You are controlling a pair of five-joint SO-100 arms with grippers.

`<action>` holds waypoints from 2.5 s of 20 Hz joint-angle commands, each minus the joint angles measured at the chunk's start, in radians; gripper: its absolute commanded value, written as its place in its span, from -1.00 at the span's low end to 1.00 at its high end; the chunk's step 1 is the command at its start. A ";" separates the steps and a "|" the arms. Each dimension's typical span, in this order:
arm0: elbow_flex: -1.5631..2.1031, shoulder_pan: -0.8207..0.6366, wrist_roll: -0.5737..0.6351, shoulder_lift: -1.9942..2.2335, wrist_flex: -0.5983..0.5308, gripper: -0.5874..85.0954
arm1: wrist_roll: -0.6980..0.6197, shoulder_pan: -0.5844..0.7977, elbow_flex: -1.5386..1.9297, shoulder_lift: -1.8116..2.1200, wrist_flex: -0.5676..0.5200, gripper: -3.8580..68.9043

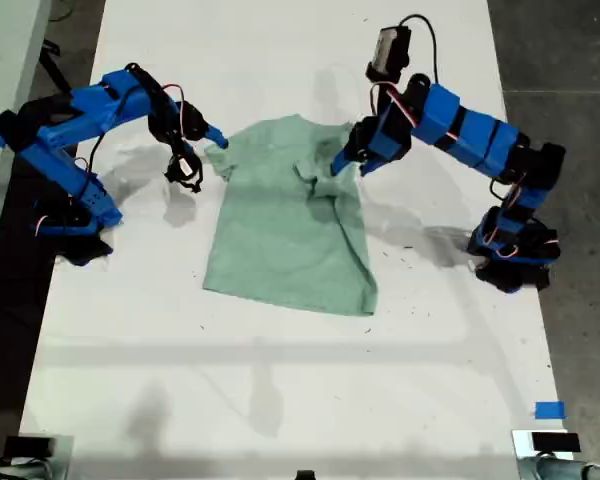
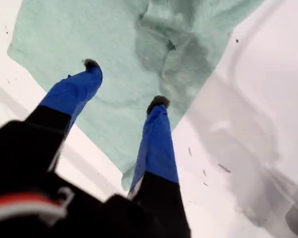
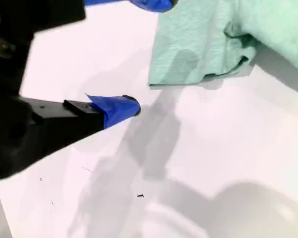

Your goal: Fold t-shirt

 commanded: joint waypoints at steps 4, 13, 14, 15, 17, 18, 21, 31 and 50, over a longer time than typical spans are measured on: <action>-0.241 -0.032 -0.005 -0.302 -0.023 -0.16 | 0.049 -0.046 0.094 0.183 -0.038 -0.30; -0.465 -0.089 -0.061 -0.472 0.146 -0.99 | 0.081 -0.052 0.319 0.391 -0.124 -0.38; -0.462 -0.087 -0.058 -0.442 0.150 -0.99 | 0.083 -0.052 0.341 0.408 -0.132 -0.38; -0.454 -0.087 -0.061 -0.397 0.160 -0.99 | 0.084 -0.051 0.360 0.423 -0.137 -0.39; -0.440 -0.107 -0.071 -0.291 0.193 -0.99 | 0.087 -0.046 0.402 0.457 -0.147 -0.41; -0.426 -0.127 -0.078 -0.230 0.204 -0.99 | 0.091 -0.044 0.423 0.477 -0.153 -0.41; -0.397 -0.129 -0.064 -0.051 0.184 -0.99 | 0.095 -0.038 0.491 0.540 -0.166 -0.43; -0.868 0.195 -0.149 -0.456 0.002 -0.99 | 0.150 -0.075 0.643 0.676 -0.181 -0.47; -0.795 0.460 -0.009 -0.038 0.442 -0.33 | 0.153 -0.187 0.761 0.739 -0.258 -0.48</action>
